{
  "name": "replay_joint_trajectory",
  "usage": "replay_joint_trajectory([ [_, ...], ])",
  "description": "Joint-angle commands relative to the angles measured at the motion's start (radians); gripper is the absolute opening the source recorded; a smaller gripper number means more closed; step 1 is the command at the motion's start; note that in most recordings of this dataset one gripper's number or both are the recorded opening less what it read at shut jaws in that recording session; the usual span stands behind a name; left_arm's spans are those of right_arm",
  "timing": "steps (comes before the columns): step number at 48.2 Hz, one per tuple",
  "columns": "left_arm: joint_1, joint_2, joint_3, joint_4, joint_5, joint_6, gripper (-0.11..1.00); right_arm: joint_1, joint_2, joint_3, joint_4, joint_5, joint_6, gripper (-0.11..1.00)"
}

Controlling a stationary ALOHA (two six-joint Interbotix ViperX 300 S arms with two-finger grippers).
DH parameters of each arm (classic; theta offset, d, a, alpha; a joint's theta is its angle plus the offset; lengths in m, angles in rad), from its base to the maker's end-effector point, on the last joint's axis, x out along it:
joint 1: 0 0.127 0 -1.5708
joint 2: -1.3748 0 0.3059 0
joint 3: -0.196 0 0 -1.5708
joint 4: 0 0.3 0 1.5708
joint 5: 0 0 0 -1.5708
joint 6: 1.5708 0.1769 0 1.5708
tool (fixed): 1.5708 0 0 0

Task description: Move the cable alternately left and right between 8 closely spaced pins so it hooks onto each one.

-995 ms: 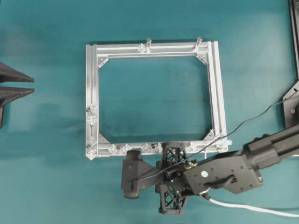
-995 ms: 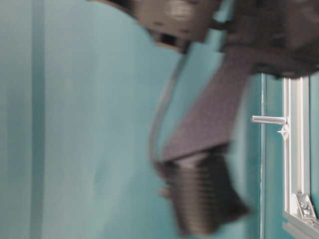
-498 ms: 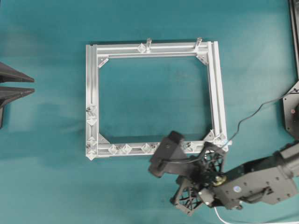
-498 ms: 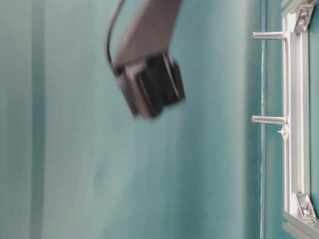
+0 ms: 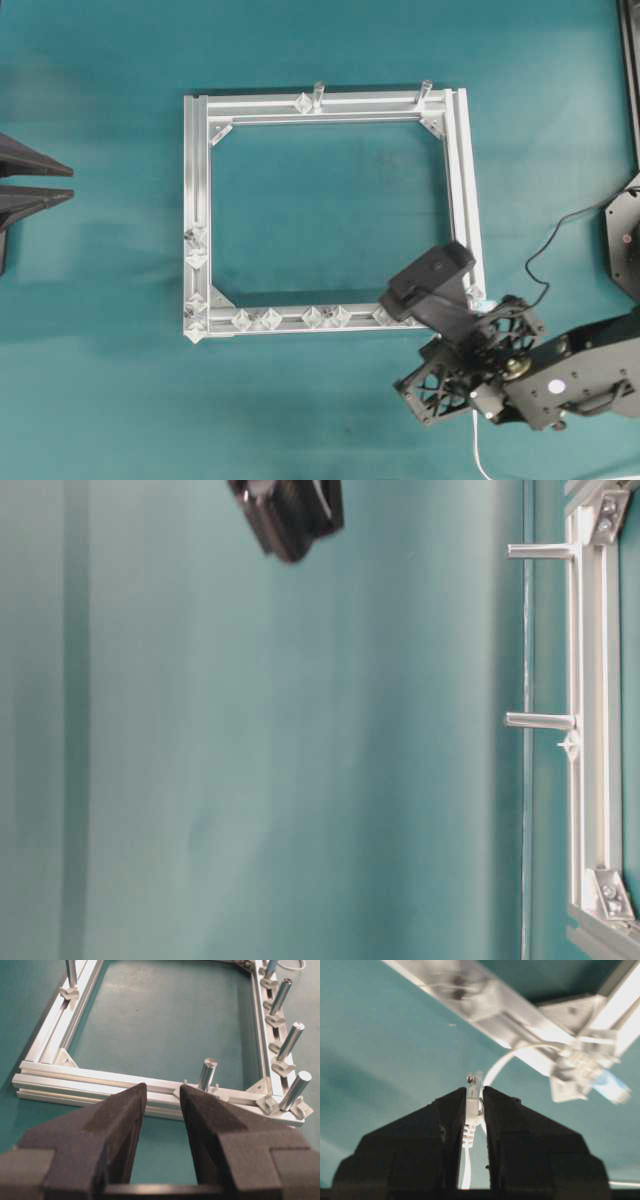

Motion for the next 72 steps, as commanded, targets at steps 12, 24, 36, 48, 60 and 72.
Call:
replay_joint_trajectory([
  [12,0.005,0.008,-0.009,0.003,-0.012,-0.005,0.38,-0.015,-0.069,0.023,-0.017,0.002,0.137,0.13],
  [24,0.002,0.008,-0.008,0.003,-0.015,-0.005,0.38,-0.055,-0.066,0.041,-0.023,0.000,0.150,0.13],
  [36,0.002,0.008,-0.008,0.003,-0.015,-0.005,0.38,-0.104,-0.066,0.064,-0.040,-0.011,0.150,0.13],
  [48,0.005,0.008,-0.006,0.002,-0.017,-0.005,0.38,-0.126,-0.066,0.066,-0.046,-0.029,0.150,0.13],
  [60,0.002,0.008,0.005,0.003,-0.029,-0.005,0.38,-0.126,-0.066,0.067,-0.046,-0.031,0.150,0.13],
  [72,0.005,0.008,0.005,0.003,-0.029,-0.005,0.38,-0.127,-0.066,0.067,-0.046,-0.032,0.150,0.13],
])
